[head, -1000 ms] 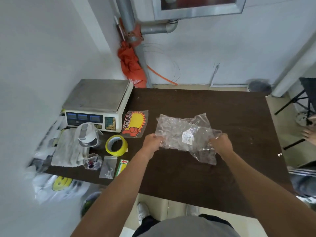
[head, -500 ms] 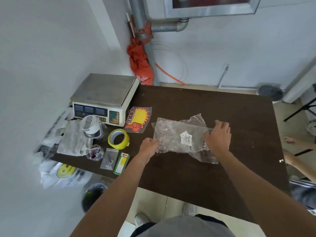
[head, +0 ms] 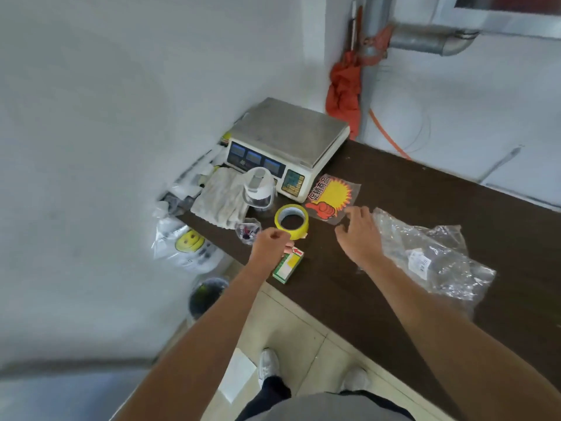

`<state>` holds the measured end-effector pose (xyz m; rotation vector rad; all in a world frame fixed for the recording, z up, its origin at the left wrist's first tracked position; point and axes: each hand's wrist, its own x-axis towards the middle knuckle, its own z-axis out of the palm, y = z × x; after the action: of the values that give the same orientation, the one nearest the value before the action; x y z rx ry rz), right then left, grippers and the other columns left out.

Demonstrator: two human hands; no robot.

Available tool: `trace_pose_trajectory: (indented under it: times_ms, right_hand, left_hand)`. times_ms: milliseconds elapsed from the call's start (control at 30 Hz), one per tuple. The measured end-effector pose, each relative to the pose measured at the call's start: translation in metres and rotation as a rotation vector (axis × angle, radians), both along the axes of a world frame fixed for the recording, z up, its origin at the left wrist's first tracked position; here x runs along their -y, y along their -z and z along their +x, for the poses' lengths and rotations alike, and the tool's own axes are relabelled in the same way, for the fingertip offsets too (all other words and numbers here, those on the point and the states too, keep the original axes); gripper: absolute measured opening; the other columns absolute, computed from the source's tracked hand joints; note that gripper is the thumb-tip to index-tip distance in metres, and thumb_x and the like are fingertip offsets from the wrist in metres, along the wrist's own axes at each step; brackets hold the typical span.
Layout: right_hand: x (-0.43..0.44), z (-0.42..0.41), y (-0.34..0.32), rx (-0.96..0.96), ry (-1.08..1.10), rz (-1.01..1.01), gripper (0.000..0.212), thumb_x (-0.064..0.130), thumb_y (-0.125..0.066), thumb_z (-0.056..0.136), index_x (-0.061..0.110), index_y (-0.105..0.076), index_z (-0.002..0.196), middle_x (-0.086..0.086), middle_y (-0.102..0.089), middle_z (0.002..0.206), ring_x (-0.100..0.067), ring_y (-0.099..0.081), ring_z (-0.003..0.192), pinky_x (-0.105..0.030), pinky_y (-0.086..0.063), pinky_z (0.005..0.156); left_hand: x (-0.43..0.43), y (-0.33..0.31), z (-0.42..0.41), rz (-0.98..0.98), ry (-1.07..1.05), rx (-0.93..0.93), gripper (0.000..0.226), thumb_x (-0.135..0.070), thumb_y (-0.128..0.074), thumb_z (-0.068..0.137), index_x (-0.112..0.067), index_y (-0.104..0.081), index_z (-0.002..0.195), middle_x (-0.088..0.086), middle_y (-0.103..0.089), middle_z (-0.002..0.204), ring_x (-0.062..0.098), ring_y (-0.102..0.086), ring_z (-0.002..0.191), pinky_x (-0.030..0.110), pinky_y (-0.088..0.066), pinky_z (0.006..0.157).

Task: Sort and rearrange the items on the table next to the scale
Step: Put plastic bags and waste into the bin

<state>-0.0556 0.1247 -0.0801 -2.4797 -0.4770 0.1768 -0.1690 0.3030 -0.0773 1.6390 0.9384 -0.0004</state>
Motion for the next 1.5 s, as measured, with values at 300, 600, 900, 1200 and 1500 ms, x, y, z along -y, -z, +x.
trace_pose_trajectory:
  times_ms: [300, 600, 900, 1200, 1500]
  right_hand:
    - [-0.155, -0.068, -0.007, -0.008, -0.412, 0.129, 0.015, 0.016, -0.056, 0.093, 0.01, -0.064, 0.104, -0.006, -0.057, 0.11, -0.022, -0.057, 0.099, -0.032, -0.044, 0.081]
    - [-0.255, -0.145, 0.027, -0.085, -0.727, 0.026, 0.014, 0.024, -0.055, 0.096, 0.013, -0.064, 0.099, 0.0, -0.054, 0.098, -0.017, -0.059, 0.085, -0.026, -0.043, 0.071]
    - [-0.311, -0.183, 0.083, -0.198, -0.838, -0.159, 0.014, 0.025, -0.052, 0.096, 0.017, -0.064, 0.095, -0.002, -0.06, 0.097, -0.019, -0.059, 0.087, -0.029, -0.041, 0.072]
    - [-0.349, -0.203, 0.183, -0.272, -0.939, -0.3, 0.015, 0.023, -0.05, 0.094, 0.015, -0.062, 0.091, -0.003, -0.057, 0.096, -0.02, -0.057, 0.086, -0.038, -0.05, 0.078]
    - [-0.377, -0.208, 0.327, -0.442, -0.827, -0.541, 0.027, 0.025, -0.046, 0.094, 0.014, -0.054, 0.071, -0.005, -0.058, 0.074, -0.025, -0.053, 0.071, -0.035, -0.038, 0.064]
  left_hand:
    - [-0.116, -0.002, -0.113, -0.025, -0.295, -0.016, 0.016, -0.01, -0.054, 0.1, -0.004, -0.068, 0.095, 0.022, -0.074, 0.099, 0.029, -0.072, 0.083, 0.043, -0.059, 0.09]
    - [-0.175, 0.016, -0.219, -0.119, -0.573, -0.041, 0.02, -0.01, -0.057, 0.097, 0.004, -0.067, 0.106, 0.015, -0.075, 0.088, 0.033, -0.073, 0.083, 0.045, -0.059, 0.091]
    - [-0.207, 0.075, -0.29, -0.169, -0.709, -0.126, 0.019, -0.008, -0.053, 0.097, 0.002, -0.069, 0.099, 0.014, -0.074, 0.084, 0.026, -0.069, 0.074, 0.047, -0.057, 0.089]
    - [-0.228, 0.191, -0.314, -0.255, -0.892, -0.176, 0.019, -0.01, -0.051, 0.099, -0.005, -0.066, 0.109, 0.012, -0.067, 0.095, 0.018, -0.063, 0.073, 0.021, -0.047, 0.061]
    - [-0.243, 0.339, -0.324, -0.325, -0.926, -0.221, 0.023, -0.019, -0.05, 0.096, -0.01, -0.068, 0.107, 0.006, -0.067, 0.092, 0.02, -0.063, 0.082, 0.025, -0.046, 0.068]
